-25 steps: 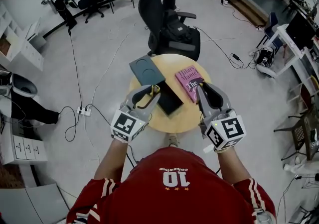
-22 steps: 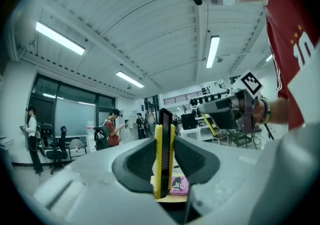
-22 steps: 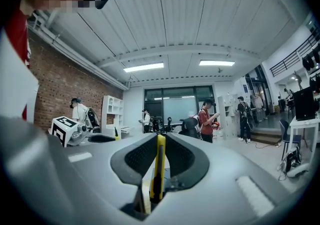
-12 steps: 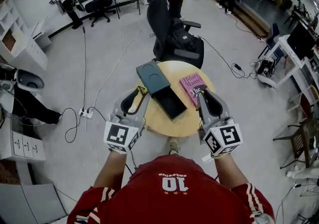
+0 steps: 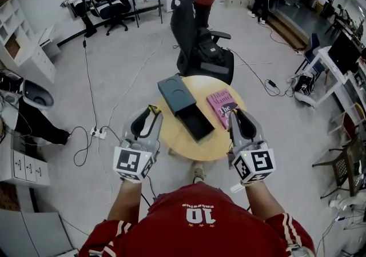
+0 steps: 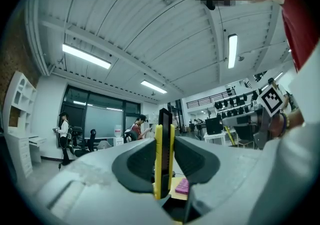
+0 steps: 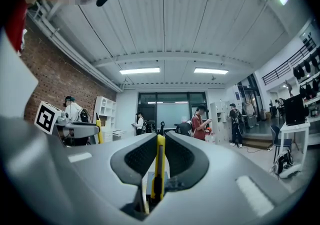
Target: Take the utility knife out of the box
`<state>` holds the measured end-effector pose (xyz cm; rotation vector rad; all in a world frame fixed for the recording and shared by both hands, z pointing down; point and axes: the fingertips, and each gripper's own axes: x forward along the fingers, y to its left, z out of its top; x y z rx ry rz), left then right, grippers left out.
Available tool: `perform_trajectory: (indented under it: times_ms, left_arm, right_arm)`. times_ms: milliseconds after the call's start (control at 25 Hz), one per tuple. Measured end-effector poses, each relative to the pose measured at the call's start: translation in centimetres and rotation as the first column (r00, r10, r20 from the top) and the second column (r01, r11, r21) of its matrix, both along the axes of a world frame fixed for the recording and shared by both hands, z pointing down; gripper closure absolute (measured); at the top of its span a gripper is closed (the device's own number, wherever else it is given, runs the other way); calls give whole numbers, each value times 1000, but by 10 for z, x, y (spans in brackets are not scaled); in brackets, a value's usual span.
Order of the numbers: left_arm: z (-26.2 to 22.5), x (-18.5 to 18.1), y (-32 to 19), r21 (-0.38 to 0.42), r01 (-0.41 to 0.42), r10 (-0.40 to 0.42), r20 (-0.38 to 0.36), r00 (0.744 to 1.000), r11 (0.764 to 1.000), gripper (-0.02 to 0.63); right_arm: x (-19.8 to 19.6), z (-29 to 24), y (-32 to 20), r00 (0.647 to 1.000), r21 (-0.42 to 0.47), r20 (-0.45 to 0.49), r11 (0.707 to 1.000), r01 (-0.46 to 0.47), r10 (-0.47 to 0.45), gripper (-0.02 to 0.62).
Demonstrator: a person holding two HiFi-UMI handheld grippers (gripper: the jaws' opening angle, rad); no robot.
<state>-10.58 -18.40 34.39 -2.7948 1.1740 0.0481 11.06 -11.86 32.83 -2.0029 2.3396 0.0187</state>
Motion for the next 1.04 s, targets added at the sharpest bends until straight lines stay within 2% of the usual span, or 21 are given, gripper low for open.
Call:
perform_trajectory:
  times_ms: [1040]
  left_arm:
    - [2,1,14,-3,-9,9,5,1000,1000,477]
  right_arm:
    - [-10,-3,9,999,11,16,999,46,-46,554]
